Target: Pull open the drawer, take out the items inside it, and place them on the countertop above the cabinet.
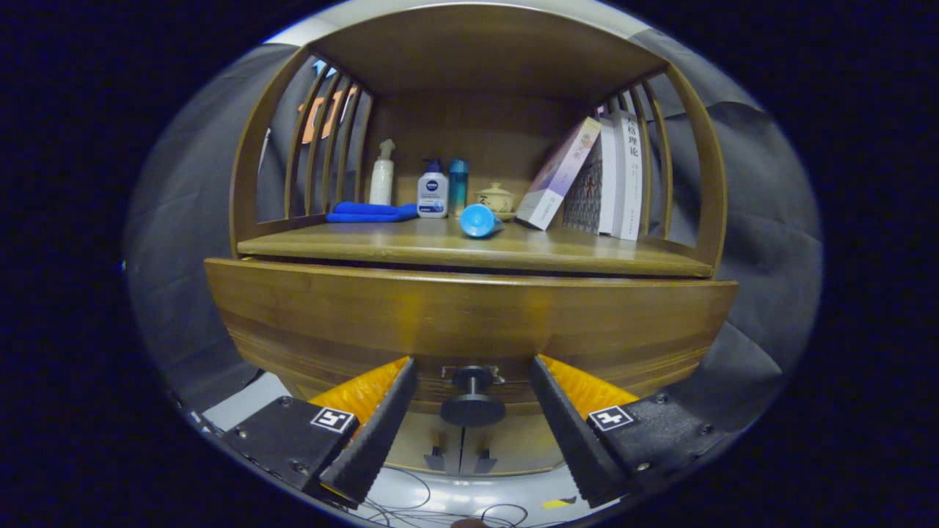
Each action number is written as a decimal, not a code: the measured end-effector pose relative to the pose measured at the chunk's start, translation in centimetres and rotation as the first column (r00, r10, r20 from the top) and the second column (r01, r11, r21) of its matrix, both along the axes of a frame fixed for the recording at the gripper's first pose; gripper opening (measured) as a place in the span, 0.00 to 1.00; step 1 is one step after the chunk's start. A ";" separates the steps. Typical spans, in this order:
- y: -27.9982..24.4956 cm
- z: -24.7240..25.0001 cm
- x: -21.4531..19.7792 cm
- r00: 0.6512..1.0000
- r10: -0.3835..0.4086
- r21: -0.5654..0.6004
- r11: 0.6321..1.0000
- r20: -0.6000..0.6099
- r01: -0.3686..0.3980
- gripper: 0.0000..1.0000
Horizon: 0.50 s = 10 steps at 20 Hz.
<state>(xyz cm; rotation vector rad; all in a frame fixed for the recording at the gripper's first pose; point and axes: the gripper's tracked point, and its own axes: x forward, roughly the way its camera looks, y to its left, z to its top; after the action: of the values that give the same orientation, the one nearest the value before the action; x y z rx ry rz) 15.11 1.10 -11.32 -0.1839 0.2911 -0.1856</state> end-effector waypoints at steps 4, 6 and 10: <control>0.0 0.0 0.3 1.000 -0.007 -0.031 0.999 -0.001 0.007 1.00; 0.1 0.0 0.4 1.000 -0.006 -0.039 0.999 -0.003 0.006 1.00; 0.0 -0.1 0.1 1.000 -0.014 -0.072 0.997 -0.009 0.014 1.00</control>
<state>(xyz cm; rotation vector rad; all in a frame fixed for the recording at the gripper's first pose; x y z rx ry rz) 15.19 1.07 -11.40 -0.2539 0.2951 -0.2092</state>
